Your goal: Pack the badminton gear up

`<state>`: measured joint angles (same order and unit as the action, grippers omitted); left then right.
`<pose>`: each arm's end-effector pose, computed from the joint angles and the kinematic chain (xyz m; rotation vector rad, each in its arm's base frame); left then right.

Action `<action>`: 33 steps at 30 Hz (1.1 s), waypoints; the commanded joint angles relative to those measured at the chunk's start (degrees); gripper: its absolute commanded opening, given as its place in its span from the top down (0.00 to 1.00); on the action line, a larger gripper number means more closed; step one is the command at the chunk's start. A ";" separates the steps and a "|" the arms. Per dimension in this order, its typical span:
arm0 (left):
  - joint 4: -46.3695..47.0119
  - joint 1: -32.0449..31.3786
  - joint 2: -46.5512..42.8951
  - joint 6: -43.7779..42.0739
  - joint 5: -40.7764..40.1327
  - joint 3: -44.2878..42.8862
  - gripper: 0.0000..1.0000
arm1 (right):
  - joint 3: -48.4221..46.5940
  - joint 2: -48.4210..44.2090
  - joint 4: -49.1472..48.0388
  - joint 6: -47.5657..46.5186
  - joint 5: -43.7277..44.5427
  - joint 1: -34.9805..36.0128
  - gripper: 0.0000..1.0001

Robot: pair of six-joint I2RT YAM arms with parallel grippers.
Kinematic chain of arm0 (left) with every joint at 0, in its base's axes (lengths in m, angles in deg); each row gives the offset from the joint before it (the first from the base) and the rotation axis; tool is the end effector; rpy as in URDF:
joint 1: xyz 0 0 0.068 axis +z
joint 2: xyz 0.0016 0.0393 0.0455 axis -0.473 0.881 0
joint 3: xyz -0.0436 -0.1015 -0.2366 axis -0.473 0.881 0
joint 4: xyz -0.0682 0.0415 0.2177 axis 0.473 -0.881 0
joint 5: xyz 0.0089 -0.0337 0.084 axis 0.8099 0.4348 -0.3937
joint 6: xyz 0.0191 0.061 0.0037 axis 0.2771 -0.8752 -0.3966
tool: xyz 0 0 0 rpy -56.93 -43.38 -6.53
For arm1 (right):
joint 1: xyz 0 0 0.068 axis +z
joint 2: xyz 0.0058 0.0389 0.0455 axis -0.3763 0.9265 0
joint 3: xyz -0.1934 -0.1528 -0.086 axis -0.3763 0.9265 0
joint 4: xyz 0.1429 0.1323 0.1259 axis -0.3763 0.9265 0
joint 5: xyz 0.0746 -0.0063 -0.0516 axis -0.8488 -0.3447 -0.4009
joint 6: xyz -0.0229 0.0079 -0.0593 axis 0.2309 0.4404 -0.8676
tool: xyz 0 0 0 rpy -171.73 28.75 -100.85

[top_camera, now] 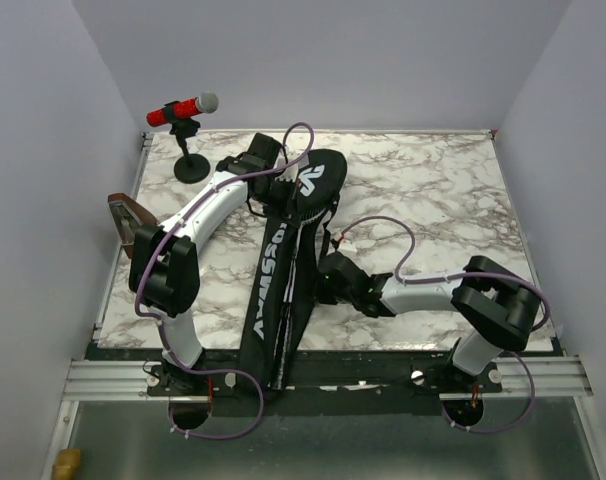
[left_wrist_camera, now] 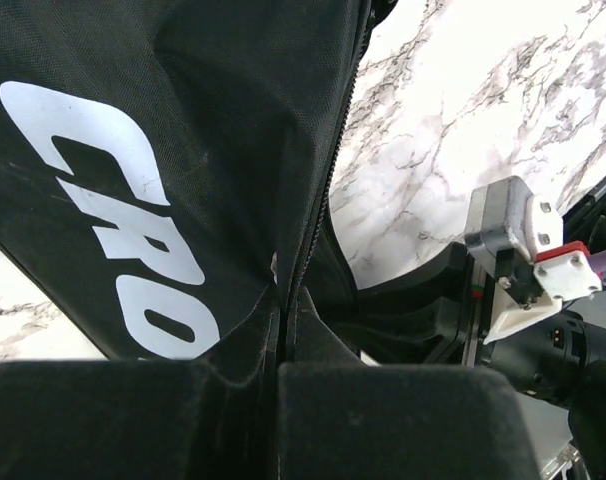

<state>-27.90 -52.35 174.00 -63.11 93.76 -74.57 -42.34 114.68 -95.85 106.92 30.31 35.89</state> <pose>0.3189 -0.1694 0.2600 0.4941 2.6309 -0.8769 0.1706 0.2540 0.1456 0.0641 2.4289 0.7538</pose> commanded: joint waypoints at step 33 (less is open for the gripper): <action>-9.48 2.41 -7.82 -5.62 22.17 1.65 0.50 | -13.98 -32.76 47.93 -15.69 8.38 -0.69 0.99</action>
<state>-35.40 -50.30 169.57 -66.78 107.86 -71.78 -53.84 80.43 -48.69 94.13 37.26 35.26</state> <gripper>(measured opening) 0.322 0.013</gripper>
